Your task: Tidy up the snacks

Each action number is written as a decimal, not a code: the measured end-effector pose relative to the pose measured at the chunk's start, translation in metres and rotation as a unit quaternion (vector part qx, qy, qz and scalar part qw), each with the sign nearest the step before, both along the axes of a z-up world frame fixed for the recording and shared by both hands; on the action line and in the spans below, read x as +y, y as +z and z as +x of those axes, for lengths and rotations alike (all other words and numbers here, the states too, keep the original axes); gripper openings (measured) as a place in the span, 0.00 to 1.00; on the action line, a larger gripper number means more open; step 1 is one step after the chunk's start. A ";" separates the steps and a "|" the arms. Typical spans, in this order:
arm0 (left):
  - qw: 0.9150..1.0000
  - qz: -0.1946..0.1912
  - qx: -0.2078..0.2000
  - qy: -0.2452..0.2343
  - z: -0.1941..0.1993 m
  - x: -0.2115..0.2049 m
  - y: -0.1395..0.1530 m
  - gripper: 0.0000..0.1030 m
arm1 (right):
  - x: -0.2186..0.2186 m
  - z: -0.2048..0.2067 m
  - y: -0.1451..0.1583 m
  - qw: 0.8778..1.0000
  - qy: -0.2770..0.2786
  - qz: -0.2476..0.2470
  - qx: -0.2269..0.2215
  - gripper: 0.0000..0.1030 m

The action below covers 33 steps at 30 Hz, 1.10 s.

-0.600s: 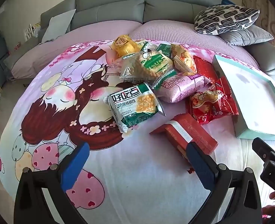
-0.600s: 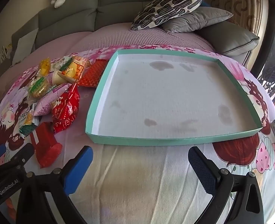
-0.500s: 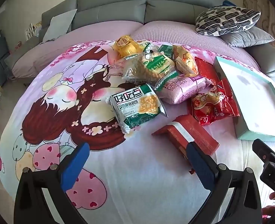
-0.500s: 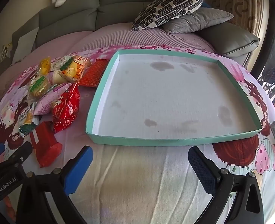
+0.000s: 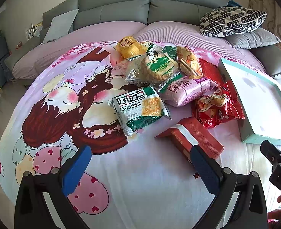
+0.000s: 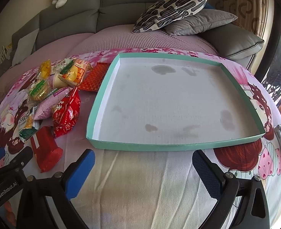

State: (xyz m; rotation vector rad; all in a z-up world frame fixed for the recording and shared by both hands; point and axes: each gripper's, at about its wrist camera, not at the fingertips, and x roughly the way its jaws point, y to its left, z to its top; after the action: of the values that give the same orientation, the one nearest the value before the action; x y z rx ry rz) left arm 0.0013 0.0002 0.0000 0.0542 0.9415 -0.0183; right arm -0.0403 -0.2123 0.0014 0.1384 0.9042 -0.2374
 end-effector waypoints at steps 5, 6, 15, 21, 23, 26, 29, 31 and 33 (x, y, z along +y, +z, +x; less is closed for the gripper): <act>1.000 -0.002 0.001 0.001 0.000 0.001 0.001 1.00 | 0.000 0.000 0.000 1.000 -0.001 0.000 0.000 1.00; 1.000 -0.002 0.001 0.001 0.000 0.001 0.000 1.00 | 0.000 0.000 0.000 1.000 0.000 0.000 0.000 1.00; 1.000 -0.003 0.014 -0.002 0.001 0.002 0.002 1.00 | -0.001 0.000 -0.001 1.000 -0.004 0.002 0.002 1.00; 1.000 -0.003 0.015 -0.003 0.001 0.002 0.002 1.00 | -0.002 0.000 -0.001 1.000 -0.004 0.002 0.002 1.00; 1.000 -0.004 0.016 -0.002 0.001 0.002 0.002 1.00 | -0.002 0.000 -0.001 1.000 -0.004 0.002 0.003 1.00; 1.000 -0.004 0.021 -0.002 0.001 0.001 0.003 1.00 | -0.002 0.000 -0.001 1.000 -0.004 0.002 0.002 1.00; 1.000 -0.004 0.019 -0.002 0.001 0.001 0.004 1.00 | -0.002 0.000 0.000 1.000 -0.004 0.001 0.003 1.00; 1.000 -0.003 0.015 -0.002 0.000 0.001 0.004 1.00 | -0.001 0.000 -0.001 1.000 -0.003 0.001 0.003 1.00; 1.000 -0.003 0.018 -0.002 0.001 0.001 0.003 1.00 | 0.000 0.000 -0.002 1.000 -0.004 0.001 0.003 1.00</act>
State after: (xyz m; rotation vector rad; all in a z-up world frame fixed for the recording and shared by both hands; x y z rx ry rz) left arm 0.0018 0.0015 0.0033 0.0508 0.9783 -0.0260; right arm -0.0402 -0.2126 -0.0002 0.1424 0.9098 -0.2439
